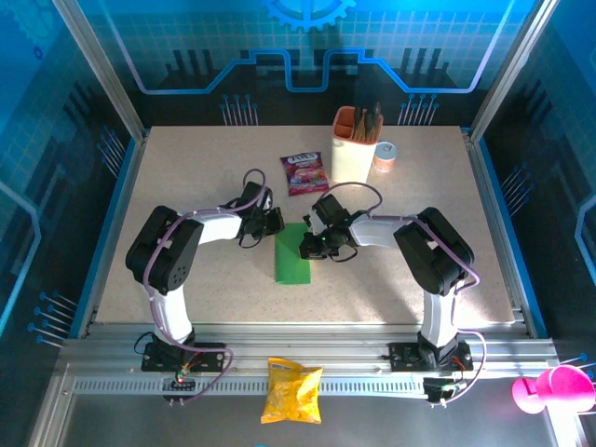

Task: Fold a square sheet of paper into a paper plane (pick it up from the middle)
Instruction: First fold in half a square sheet of paper at the center of the table.

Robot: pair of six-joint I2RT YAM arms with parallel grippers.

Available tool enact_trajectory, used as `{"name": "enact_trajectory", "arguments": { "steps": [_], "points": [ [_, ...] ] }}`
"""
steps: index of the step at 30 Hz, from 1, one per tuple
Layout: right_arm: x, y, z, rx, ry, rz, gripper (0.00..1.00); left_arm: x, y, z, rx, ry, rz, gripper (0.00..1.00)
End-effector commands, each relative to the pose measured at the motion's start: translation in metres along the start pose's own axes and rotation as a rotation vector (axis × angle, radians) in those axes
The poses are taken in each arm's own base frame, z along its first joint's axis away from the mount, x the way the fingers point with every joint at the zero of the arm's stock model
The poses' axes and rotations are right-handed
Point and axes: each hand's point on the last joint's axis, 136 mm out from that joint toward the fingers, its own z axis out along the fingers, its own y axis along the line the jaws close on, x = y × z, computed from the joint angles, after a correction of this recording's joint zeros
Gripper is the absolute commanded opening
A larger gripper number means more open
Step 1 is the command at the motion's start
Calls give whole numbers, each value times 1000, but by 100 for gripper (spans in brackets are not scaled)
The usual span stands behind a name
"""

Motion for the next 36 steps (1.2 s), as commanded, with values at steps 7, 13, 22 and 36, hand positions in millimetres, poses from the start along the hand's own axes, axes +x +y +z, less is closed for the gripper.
{"name": "enact_trajectory", "arguments": {
  "steps": [7,13,22,36],
  "points": [
    [6,-19,-1,87,62,48,0,13,25,9,-69,24,24,0],
    [-24,21,-31,-27,-43,37,0,15,26,9,-70,28,27,0],
    [-27,71,-41,-153,-90,8,0,18,29,8,-77,30,34,0],
    [-10,108,6,-226,-47,13,0,21,30,13,-77,45,26,0]
  ]
}}
